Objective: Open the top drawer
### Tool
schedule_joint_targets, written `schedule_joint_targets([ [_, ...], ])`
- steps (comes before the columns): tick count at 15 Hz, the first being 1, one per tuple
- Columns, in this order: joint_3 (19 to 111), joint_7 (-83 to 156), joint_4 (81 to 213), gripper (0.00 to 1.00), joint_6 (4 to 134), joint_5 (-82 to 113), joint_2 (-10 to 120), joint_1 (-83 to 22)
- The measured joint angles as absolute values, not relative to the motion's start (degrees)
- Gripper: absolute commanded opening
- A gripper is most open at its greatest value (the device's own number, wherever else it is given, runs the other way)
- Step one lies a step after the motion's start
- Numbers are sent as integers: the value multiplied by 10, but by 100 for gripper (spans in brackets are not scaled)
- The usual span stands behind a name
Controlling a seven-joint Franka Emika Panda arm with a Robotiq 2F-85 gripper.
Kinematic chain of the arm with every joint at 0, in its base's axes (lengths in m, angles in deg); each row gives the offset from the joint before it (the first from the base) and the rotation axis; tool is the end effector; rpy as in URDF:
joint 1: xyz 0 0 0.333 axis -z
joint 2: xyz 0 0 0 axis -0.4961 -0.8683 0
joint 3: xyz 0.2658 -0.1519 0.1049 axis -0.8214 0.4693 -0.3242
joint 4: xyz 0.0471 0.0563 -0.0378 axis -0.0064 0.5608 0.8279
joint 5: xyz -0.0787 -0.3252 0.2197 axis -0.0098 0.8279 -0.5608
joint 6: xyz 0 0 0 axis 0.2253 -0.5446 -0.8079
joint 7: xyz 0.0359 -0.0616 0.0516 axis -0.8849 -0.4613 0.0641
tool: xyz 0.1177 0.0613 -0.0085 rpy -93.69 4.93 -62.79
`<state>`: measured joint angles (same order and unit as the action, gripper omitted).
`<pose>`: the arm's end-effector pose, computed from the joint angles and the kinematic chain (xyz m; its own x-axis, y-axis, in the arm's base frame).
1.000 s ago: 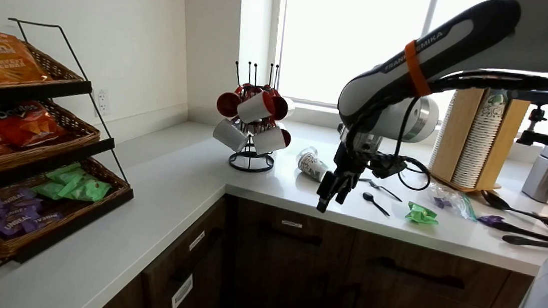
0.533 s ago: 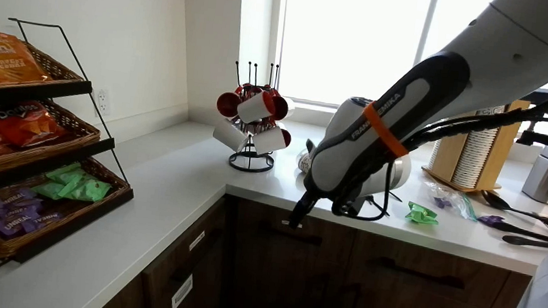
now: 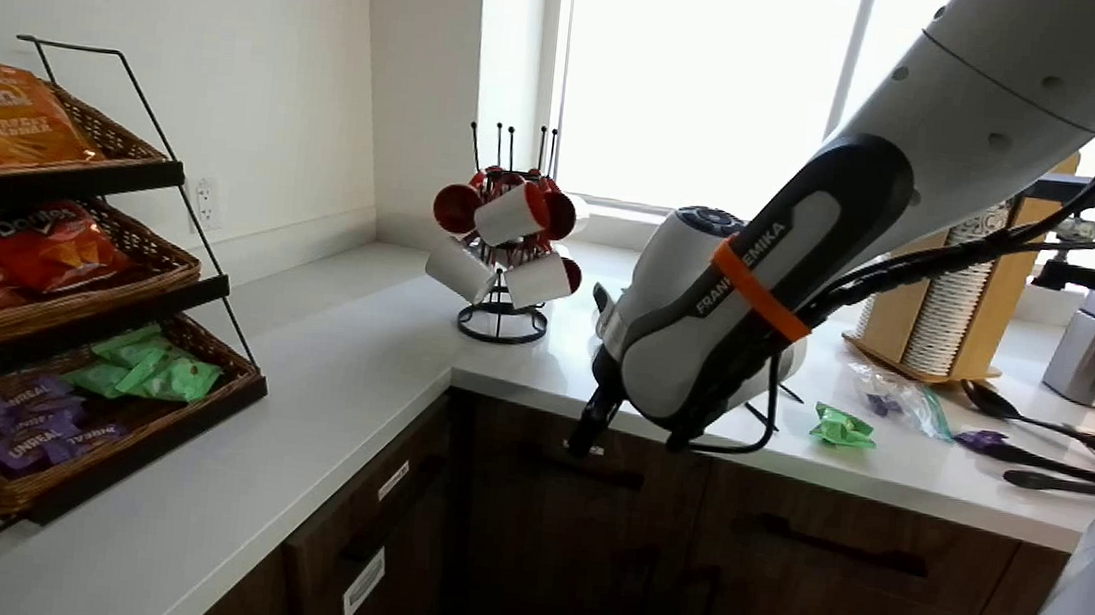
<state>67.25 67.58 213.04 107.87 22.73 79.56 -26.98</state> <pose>0.4319 -0.0536 0.2809 0.8204 0.4716 0.3234 0.4097 -0.8792 0.2431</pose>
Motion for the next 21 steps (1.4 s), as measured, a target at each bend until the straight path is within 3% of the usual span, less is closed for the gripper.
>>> schedule_joint_targets([
  [8,510,508,2119,100,987,597,785,-87],
  [14,434,253,2110,100,931,807,770,-73],
  [21,441,82,2049,100,929,986,654,-72],
])
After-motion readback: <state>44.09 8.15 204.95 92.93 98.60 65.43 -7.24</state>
